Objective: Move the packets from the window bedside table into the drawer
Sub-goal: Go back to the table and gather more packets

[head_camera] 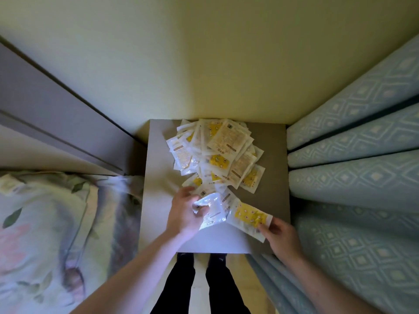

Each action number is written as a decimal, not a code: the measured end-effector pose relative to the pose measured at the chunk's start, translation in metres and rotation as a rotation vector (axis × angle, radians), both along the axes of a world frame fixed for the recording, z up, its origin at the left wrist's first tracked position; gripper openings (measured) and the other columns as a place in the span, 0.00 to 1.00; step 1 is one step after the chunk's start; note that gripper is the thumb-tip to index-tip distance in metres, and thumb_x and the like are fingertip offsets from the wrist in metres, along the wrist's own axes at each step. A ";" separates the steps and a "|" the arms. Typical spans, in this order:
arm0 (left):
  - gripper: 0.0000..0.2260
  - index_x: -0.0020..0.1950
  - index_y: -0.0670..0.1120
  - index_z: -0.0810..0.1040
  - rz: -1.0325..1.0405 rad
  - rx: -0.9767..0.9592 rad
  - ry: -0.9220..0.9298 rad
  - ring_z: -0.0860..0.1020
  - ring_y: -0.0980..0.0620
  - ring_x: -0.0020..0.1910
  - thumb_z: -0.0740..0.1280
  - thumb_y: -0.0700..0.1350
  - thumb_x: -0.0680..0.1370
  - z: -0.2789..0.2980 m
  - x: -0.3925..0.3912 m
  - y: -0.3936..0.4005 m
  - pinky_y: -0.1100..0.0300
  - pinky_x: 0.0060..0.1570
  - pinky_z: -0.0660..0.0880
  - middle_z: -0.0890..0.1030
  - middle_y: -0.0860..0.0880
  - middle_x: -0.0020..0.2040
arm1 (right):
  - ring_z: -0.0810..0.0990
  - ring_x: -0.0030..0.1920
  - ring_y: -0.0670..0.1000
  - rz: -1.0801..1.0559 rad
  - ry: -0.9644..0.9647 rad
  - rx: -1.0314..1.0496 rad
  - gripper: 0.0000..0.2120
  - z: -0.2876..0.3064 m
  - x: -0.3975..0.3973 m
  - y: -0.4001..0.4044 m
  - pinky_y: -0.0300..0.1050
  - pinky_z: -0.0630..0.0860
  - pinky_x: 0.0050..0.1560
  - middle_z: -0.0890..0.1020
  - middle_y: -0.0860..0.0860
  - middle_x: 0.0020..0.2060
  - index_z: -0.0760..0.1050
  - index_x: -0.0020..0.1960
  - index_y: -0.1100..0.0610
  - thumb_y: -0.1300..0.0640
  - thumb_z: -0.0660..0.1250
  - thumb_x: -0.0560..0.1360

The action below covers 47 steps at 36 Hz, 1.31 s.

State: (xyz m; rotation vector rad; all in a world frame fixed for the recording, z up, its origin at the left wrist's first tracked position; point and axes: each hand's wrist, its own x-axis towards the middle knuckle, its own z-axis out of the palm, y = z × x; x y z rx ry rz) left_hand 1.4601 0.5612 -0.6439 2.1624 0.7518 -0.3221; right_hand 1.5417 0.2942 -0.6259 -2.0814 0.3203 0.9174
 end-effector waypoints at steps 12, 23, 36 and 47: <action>0.12 0.57 0.45 0.82 0.256 -0.057 0.036 0.77 0.52 0.50 0.74 0.49 0.76 -0.008 0.008 -0.035 0.61 0.51 0.72 0.77 0.54 0.53 | 0.83 0.48 0.56 -0.173 -0.047 -0.030 0.04 -0.003 0.045 0.018 0.53 0.80 0.49 0.85 0.53 0.46 0.81 0.49 0.52 0.53 0.68 0.80; 0.13 0.47 0.50 0.77 0.671 -0.335 -0.098 0.79 0.50 0.39 0.78 0.37 0.72 -0.003 -0.029 -0.006 0.57 0.38 0.77 0.82 0.49 0.41 | 0.84 0.49 0.55 -0.272 0.089 0.008 0.09 -0.012 0.056 0.055 0.58 0.82 0.55 0.85 0.49 0.46 0.80 0.51 0.49 0.51 0.76 0.73; 0.17 0.62 0.49 0.77 0.796 -0.364 -0.061 0.76 0.54 0.45 0.76 0.44 0.75 0.002 0.010 0.001 0.70 0.39 0.72 0.77 0.51 0.51 | 0.84 0.50 0.56 -0.454 0.141 0.130 0.06 -0.002 0.029 0.039 0.52 0.80 0.53 0.85 0.54 0.50 0.80 0.54 0.55 0.61 0.71 0.77; 0.13 0.56 0.46 0.79 0.886 -0.347 -0.097 0.79 0.50 0.45 0.76 0.45 0.74 0.002 0.017 -0.005 0.73 0.37 0.70 0.81 0.51 0.50 | 0.86 0.53 0.56 -0.508 0.114 0.341 0.12 0.049 0.074 0.060 0.58 0.81 0.55 0.87 0.55 0.52 0.81 0.61 0.54 0.53 0.70 0.78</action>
